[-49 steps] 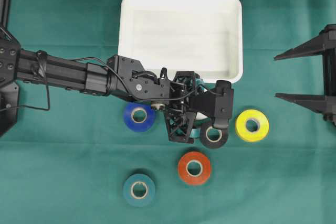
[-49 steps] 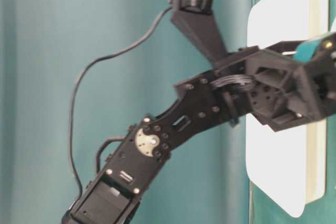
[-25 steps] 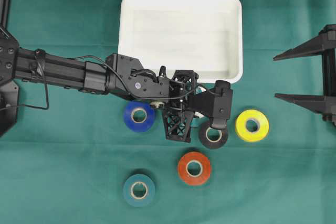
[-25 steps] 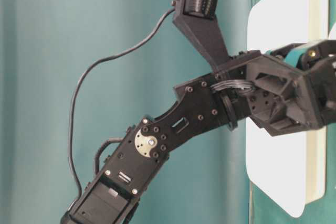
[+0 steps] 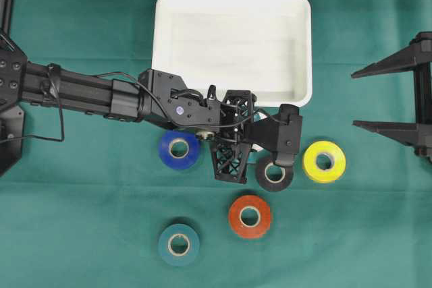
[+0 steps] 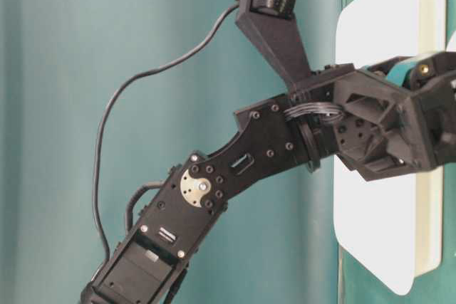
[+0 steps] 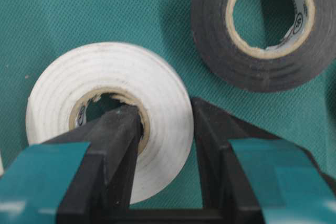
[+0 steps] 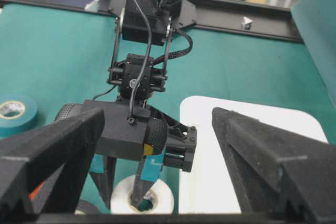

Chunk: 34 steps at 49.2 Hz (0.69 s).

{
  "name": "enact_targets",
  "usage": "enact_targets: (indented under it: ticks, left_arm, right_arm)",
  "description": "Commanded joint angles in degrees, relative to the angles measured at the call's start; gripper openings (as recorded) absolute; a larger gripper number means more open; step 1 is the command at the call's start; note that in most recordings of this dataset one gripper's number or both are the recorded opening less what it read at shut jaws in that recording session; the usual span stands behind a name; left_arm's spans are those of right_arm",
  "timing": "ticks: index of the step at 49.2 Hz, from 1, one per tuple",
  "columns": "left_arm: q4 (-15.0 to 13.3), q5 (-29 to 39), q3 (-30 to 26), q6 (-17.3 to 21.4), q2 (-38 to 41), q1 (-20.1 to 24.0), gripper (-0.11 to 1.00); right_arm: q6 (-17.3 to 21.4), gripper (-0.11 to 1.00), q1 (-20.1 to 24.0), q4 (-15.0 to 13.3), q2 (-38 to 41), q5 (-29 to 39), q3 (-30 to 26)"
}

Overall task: Pick up the tape from a random location and place it into the white case.
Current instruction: 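Lower the left gripper fingers into the white roll's core, then spread the left fingers inside the core and lift the white roll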

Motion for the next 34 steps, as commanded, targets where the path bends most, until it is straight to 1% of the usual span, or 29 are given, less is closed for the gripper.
enact_targets:
  ticks: [1, 11, 34]
  left_arm:
    - [0.18, 0.44, -1.32, 0.09, -1.76, -0.53, 0.24]
    - [0.18, 2.9, -2.29, 0.0, -3.87, -0.88, 0.24]
    - [0.18, 6.06, -2.9, 0.0, -13.18, -0.88, 0.24]
  right_arm:
    - [-0.09, 0.91, -0.09, -0.09, 0.44, -0.18, -1.41]
    - [-0.09, 0.91, -0.09, -0.09, 0.44, -0.09, -1.41]
    - [0.0, 0.91, -0.09, -0.09, 0.44, 0.35, -1.49]
